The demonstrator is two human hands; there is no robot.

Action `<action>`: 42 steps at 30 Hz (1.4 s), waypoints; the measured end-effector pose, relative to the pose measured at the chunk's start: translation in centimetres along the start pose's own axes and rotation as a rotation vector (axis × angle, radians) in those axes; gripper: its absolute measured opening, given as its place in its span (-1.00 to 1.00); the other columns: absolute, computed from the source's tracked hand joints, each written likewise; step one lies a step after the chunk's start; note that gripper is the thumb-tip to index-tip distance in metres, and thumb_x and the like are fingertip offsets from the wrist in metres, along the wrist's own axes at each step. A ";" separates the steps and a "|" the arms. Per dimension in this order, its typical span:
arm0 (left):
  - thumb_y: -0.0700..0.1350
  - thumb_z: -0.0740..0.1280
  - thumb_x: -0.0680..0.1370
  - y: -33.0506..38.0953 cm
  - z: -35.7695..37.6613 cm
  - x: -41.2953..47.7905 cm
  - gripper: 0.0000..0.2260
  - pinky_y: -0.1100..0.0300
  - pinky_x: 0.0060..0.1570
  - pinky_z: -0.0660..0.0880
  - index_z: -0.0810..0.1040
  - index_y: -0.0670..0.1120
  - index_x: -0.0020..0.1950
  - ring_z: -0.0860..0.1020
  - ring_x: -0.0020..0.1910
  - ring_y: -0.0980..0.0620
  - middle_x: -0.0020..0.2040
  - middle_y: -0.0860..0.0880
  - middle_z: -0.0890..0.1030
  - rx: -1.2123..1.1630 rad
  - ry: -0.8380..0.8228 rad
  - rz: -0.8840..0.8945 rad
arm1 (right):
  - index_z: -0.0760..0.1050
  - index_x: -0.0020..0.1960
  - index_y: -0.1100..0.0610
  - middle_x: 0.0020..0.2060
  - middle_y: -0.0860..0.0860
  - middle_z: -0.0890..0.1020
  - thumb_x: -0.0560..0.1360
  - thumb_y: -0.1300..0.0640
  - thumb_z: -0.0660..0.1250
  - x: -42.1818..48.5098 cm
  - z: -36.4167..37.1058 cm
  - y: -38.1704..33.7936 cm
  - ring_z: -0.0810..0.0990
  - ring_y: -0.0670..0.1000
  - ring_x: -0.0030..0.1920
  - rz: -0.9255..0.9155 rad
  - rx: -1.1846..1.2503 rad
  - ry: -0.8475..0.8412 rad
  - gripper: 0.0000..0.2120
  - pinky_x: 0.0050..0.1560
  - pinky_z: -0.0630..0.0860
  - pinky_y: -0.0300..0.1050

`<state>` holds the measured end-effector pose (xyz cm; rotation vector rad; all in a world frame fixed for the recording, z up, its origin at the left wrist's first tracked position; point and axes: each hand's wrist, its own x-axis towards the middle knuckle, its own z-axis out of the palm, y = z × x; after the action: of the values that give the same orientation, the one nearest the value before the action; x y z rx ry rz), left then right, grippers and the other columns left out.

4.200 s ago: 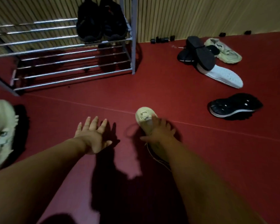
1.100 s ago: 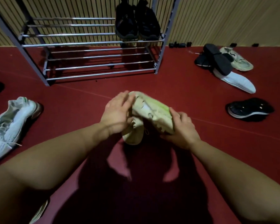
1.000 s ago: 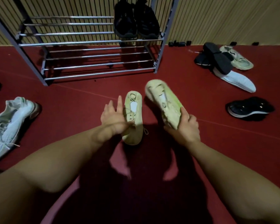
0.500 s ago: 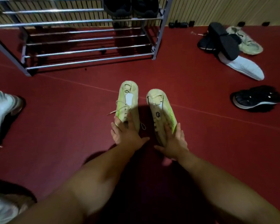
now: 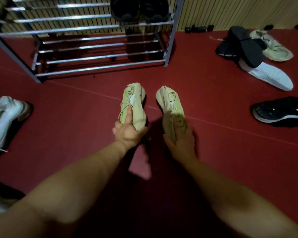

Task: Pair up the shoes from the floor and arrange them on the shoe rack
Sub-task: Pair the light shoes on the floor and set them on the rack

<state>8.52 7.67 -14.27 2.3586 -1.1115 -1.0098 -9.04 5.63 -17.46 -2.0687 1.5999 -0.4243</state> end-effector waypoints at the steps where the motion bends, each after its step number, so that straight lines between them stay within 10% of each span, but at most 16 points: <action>1: 0.26 0.28 0.30 0.5 -0.7 -0.4 -0.10 0.00 0.35 0.19 -0.18 0.28 0.50 0.21 0.33 -0.27 0.40 -0.28 0.17 -0.020 0.011 0.020 | 0.13 0.51 0.03 0.49 0.18 0.15 0.35 -0.30 -0.04 0.3 -0.8 -0.4 0.13 0.19 0.48 -0.004 0.052 0.041 -0.20 0.43 0.13 0.15; 5: 0.26 0.18 0.23 2.6 -3.1 -2.6 -0.12 0.02 0.40 0.11 -0.16 0.32 0.48 0.15 0.40 -0.27 0.44 -0.28 0.11 -0.007 0.093 0.148 | 0.36 0.26 0.04 0.28 0.29 0.37 0.39 -0.14 0.20 1.7 -3.5 -1.1 0.45 0.36 0.20 -0.151 0.177 0.244 -0.52 0.21 0.38 0.28; 9: 0.34 0.14 0.18 6.3 -6.4 -5.0 -0.09 0.10 0.42 0.04 -0.22 0.27 0.45 0.11 0.42 -0.24 0.45 -0.28 0.09 0.110 0.219 0.306 | 0.58 0.19 0.16 0.31 0.24 0.41 0.33 -0.19 0.21 3.6 -6.7 -2.8 0.43 0.32 0.24 -0.139 0.213 0.313 -0.42 0.23 0.37 0.26; 17: 0.35 0.14 0.21 13.3 -12.5 -5.7 -0.12 0.07 0.42 0.06 -0.07 0.27 0.50 0.14 0.41 -0.24 0.45 -0.26 0.11 0.168 0.421 0.456 | 0.32 0.43 -0.04 0.47 0.06 0.12 0.45 -0.22 0.17 7.1 -13.6 -6.2 0.08 0.16 0.44 -0.199 0.181 0.365 -0.41 0.42 0.11 0.11; 26: 0.21 0.31 0.45 17.5 -20.2 -0.3 -0.26 0.11 0.41 0.06 -0.05 0.27 0.51 0.12 0.41 -0.25 0.45 -0.30 0.07 0.028 0.512 0.414 | 0.35 0.41 -0.02 0.47 0.05 0.14 0.47 -0.07 0.35 11.6 -17.4 -12.2 0.14 0.18 0.44 -0.201 0.102 0.459 -0.46 0.42 0.09 0.02; 42: 0.25 0.25 0.46 20.7 -31.9 10.3 -0.30 -0.06 0.37 0.15 -0.03 0.27 0.51 0.13 0.41 -0.25 0.46 -0.23 0.10 -0.107 0.328 0.311 | 0.30 0.41 -0.17 0.45 -0.05 0.13 0.49 -0.16 0.26 22.0 -18.6 -26.3 0.16 0.13 0.42 -0.071 -0.110 0.369 -0.50 0.42 0.10 0.03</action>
<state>25.27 -13.19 14.65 2.0847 -1.2091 -0.5376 8.46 -13.90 11.39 -2.2315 1.7923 -0.7989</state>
